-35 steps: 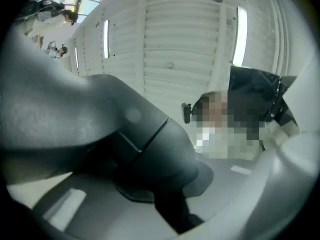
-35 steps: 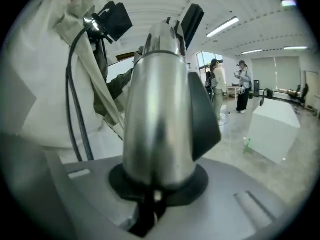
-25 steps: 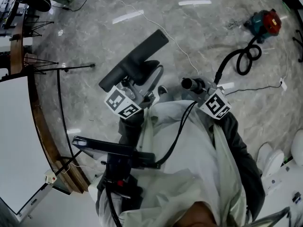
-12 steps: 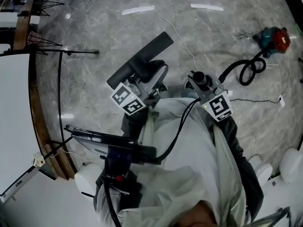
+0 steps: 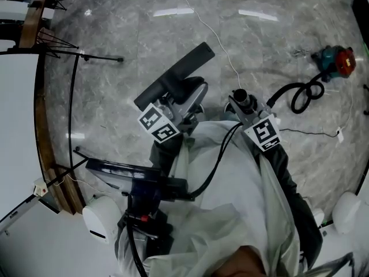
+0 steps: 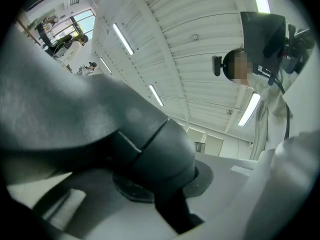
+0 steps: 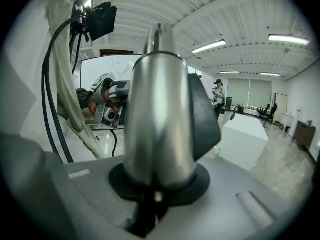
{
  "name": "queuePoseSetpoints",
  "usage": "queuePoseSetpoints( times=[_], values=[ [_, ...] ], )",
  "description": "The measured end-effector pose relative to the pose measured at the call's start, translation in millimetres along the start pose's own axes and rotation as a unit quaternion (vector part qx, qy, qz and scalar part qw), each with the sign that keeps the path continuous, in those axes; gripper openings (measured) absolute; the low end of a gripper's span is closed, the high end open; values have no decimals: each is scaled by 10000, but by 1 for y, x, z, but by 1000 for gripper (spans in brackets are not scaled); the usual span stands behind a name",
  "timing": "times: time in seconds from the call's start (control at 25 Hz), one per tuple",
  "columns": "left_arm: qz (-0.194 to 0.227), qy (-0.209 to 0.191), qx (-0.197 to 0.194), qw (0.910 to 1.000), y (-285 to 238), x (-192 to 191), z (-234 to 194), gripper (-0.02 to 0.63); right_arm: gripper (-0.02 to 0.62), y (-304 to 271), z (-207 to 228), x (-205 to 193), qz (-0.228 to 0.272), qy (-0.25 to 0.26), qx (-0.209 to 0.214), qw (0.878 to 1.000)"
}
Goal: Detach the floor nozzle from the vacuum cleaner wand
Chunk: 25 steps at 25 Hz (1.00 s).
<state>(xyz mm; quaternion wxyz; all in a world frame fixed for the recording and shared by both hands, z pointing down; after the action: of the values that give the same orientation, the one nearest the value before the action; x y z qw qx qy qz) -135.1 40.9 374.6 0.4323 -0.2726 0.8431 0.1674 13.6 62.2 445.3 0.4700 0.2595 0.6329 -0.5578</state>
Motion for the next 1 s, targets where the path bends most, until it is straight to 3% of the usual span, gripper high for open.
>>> queuePoseSetpoints(
  times=[0.24, 1.0],
  values=[
    [154, 355, -156, 9991, -2, 1, 0, 74, 52, -4, -8, -5, -80, 43, 112, 9999],
    [-130, 539, -469, 9974, -6, -7, 2, 75, 52, -12, -25, -7, -217, 33, -49, 9997]
  ],
)
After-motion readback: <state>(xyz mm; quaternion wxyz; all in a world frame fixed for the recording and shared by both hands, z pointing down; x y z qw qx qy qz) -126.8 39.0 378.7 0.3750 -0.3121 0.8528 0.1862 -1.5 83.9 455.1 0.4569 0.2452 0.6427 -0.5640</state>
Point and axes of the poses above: the fingertips, and each gripper's own axes: y backward along the fingers, z to its right, x out of its top, the point moved 4 cm from there along y, backward along the fingers, and after that the axes turned 10 degrees about x, right-handed, at the moved point
